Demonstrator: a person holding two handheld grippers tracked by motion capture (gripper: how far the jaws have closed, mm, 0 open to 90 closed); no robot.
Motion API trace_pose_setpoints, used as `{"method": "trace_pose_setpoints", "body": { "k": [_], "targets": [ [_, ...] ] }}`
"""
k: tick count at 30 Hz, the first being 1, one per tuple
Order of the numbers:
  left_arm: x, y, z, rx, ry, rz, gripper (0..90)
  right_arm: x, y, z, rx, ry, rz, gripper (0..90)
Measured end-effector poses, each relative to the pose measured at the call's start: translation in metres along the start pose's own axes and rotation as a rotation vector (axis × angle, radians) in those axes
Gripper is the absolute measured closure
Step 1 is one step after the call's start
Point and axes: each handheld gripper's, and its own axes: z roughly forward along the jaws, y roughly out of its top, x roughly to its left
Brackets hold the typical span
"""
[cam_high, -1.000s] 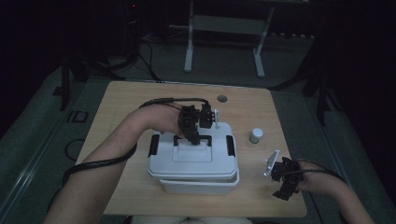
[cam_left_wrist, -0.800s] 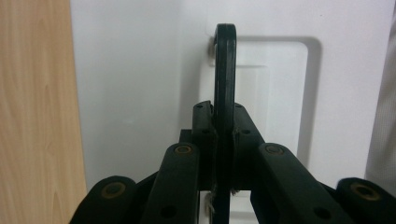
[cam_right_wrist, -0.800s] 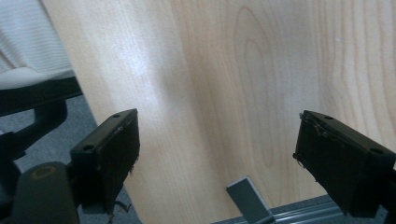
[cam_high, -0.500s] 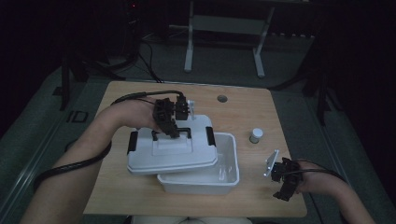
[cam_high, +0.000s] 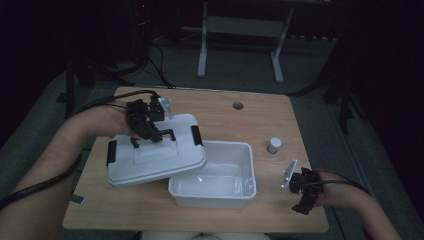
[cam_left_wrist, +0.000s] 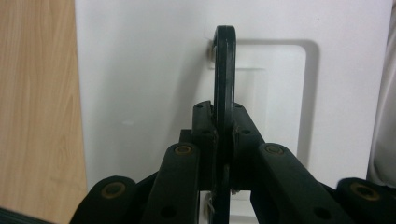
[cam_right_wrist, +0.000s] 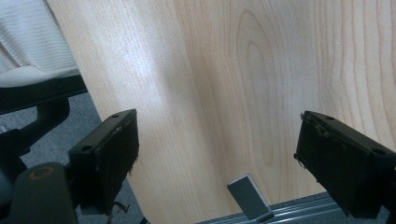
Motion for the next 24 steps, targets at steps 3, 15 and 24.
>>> {"method": "trace_pose_setpoints", "body": {
  "k": [3, 15, 24],
  "targets": [
    [0.003, -0.015, -0.005, -0.009, 0.019, -0.029, 83.3, 0.000, 0.000, -0.001, 0.003, 0.000, 0.001, 13.0],
    [0.014, -0.073, -0.012, -0.010, 0.041, -0.153, 83.3, 0.001, 0.005, -0.001, 0.003, 0.003, -0.011, 12.9],
    [0.021, -0.107, -0.004, -0.005, 0.047, -0.234, 83.4, 0.001, 0.008, 0.000, -0.010, 0.003, -0.016, 12.9]
  ]
}}
